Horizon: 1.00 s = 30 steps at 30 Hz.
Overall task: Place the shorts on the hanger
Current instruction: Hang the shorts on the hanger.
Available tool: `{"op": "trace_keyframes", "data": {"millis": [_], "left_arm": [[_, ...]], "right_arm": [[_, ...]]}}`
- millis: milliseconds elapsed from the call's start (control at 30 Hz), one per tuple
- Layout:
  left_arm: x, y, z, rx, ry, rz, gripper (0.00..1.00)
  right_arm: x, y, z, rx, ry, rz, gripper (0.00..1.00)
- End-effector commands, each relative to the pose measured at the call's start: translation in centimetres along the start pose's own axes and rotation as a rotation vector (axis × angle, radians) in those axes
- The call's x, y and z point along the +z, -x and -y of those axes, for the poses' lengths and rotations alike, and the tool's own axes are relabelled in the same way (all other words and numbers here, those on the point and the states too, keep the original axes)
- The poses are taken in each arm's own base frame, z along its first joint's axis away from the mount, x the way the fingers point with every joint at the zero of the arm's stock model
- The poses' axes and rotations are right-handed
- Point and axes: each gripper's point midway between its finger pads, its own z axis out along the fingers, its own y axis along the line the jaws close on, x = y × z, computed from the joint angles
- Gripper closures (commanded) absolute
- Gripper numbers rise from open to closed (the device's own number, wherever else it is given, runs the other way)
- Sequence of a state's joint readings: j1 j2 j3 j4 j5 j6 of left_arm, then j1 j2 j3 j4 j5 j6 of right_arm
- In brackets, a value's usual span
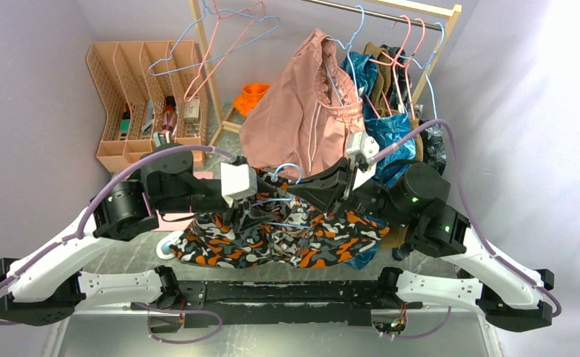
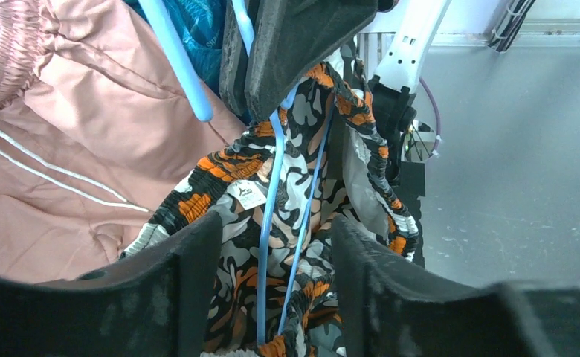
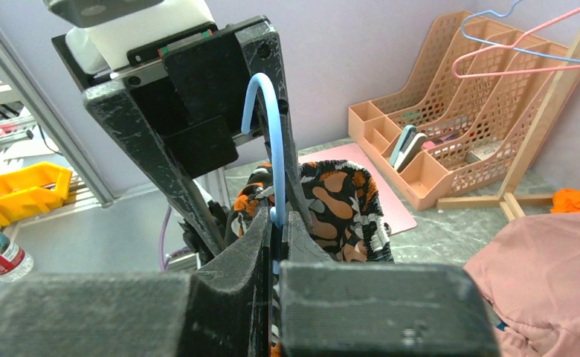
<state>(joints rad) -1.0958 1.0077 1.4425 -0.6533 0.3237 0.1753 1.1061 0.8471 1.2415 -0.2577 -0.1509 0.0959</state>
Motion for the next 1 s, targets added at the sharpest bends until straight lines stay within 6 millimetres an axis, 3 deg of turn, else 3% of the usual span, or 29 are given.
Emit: {"op": "trace_keyframes", "data": {"millis": [0, 167, 300, 467, 500, 600, 667, 767, 967], "left_arm": [[0.4, 1.4, 0.0, 0.015, -0.014, 0.041, 0.46], [1.0, 0.3, -1.1, 0.004, 0.041, 0.022, 0.65], [0.7, 0.5, -1.8, -0.003, 0.093, 0.049, 0.92], [-1.1, 1.6, -3.4, -0.035, 0.221, 0.109, 0.93], [-1.7, 1.8, -3.9, -0.045, 0.257, 0.124, 0.93], [-3.3, 2.2, -4.9, -0.065, 0.348, 0.158, 0.93], [-4.5, 2.1, -5.6, -0.080, 0.410, 0.162, 0.93], [-6.6, 1.7, -7.0, -0.108, 0.530, 0.158, 0.93], [-12.2, 2.4, -8.1, -0.156, 0.696, 0.210, 0.93]], "right_arm": [[0.1, 1.9, -0.6, -0.022, 0.036, 0.069, 1.00], [0.2, 1.8, -0.9, -0.016, 0.053, 0.069, 1.00], [0.5, 1.4, -1.1, -0.008, 0.065, 0.057, 1.00], [0.8, 1.3, -0.5, 0.008, 0.035, 0.039, 1.00], [0.9, 1.3, -0.4, 0.011, 0.026, 0.030, 0.94], [1.2, 1.0, 0.4, 0.027, -0.023, 0.004, 0.57], [1.2, 1.0, 1.4, 0.038, -0.080, -0.009, 0.46], [0.5, 1.6, 2.7, 0.045, -0.166, -0.012, 0.39], [-1.9, 2.0, 4.8, 0.045, -0.311, -0.010, 0.38]]}}
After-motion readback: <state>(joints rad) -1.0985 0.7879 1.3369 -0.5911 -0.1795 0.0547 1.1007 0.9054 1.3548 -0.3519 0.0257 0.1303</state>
